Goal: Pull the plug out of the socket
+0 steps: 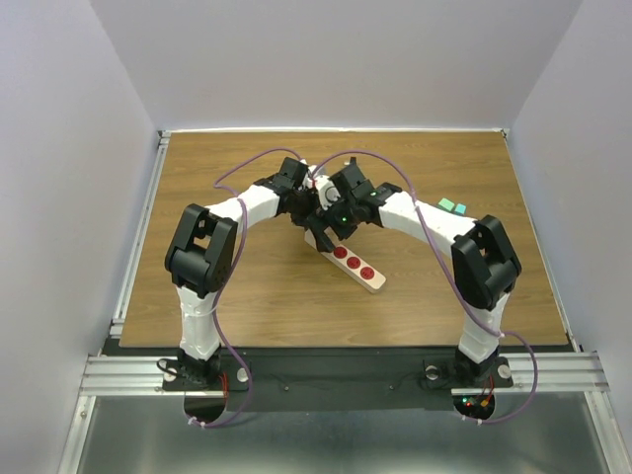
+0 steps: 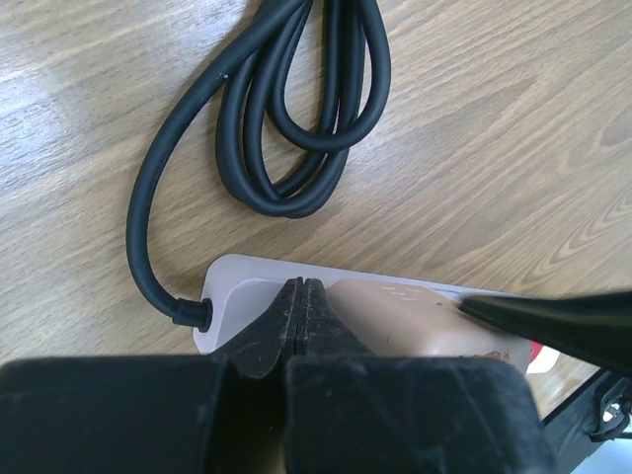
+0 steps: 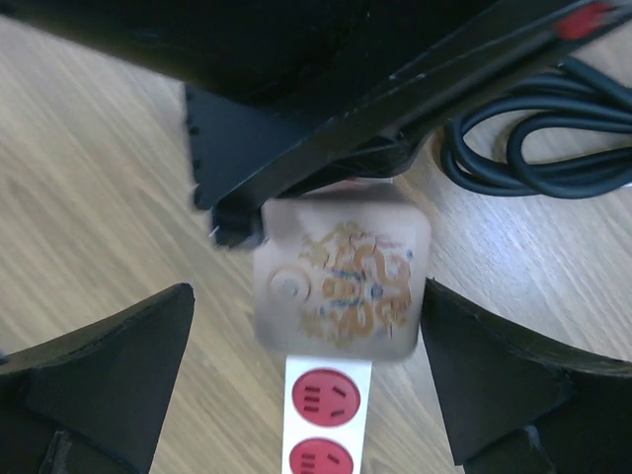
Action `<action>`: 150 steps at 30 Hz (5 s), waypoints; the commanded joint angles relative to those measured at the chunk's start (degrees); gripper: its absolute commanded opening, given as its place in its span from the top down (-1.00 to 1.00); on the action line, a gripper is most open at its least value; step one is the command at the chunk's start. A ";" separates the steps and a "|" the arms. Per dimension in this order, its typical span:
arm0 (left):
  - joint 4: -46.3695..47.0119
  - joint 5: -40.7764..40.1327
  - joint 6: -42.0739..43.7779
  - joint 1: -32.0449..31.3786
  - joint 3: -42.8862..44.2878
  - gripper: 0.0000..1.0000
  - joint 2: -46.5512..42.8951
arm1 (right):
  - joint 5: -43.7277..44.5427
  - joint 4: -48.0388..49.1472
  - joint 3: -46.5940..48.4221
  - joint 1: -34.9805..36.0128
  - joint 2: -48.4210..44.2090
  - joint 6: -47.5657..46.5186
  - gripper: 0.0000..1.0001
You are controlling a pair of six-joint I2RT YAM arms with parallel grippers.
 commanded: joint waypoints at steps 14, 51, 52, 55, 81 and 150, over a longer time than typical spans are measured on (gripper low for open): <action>-2.38 -4.44 1.08 -0.69 -10.64 1.00 2.26 | 4.50 3.56 7.53 1.38 5.48 2.30 -0.57; 8.62 -11.29 -10.09 -5.70 -22.62 1.00 -5.46 | 16.10 3.03 8.24 1.29 -4.80 11.88 0.99; 6.53 -11.82 -10.09 -5.44 -21.29 1.00 -7.91 | 16.09 3.12 7.80 1.20 -5.16 11.80 0.99; 2.92 -12.17 -9.65 -4.29 -16.10 1.00 -11.44 | 16.27 3.30 4.90 1.29 -6.56 11.80 0.99; 0.18 2.14 -7.63 -0.33 -9.06 1.00 -11.72 | 16.18 14.55 -11.81 1.29 -6.30 13.29 0.99; 12.74 -3.47 -12.19 -14.92 -22.07 1.00 9.38 | 20.05 14.37 0.41 1.29 -8.59 14.70 0.99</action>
